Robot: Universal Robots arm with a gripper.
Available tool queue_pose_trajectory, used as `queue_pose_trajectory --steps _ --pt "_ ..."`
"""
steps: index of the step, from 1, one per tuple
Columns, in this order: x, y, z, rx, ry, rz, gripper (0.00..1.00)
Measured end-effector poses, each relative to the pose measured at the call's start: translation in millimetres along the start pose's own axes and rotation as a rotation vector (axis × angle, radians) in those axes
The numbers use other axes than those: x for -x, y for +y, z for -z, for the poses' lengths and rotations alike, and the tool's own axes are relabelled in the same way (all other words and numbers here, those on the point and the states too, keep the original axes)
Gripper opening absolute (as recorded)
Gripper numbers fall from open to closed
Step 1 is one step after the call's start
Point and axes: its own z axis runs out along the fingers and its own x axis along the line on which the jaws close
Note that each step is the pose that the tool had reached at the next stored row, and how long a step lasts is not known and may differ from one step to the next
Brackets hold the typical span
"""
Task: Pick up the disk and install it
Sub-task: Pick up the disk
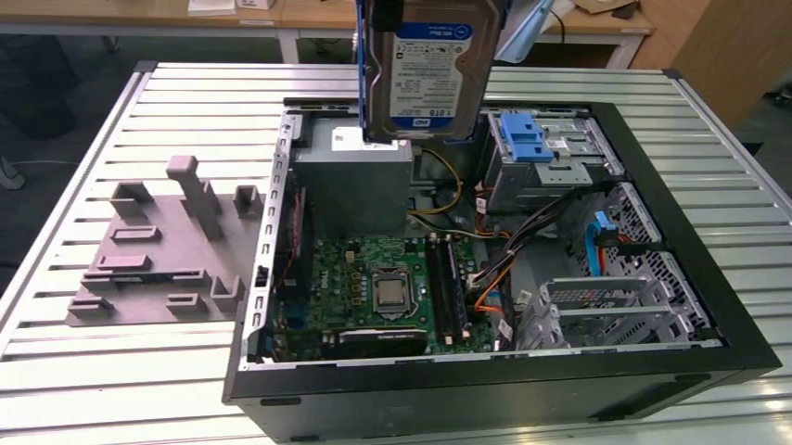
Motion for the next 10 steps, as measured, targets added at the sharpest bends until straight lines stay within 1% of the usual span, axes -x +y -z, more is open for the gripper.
queue_pose_trajectory --steps 3,10 --pt "-4.0 -0.1 0.0 0.0 0.0 0.0 0.36" --pt "-10.6 -0.2 0.0 0.0 0.0 0.0 0.36"
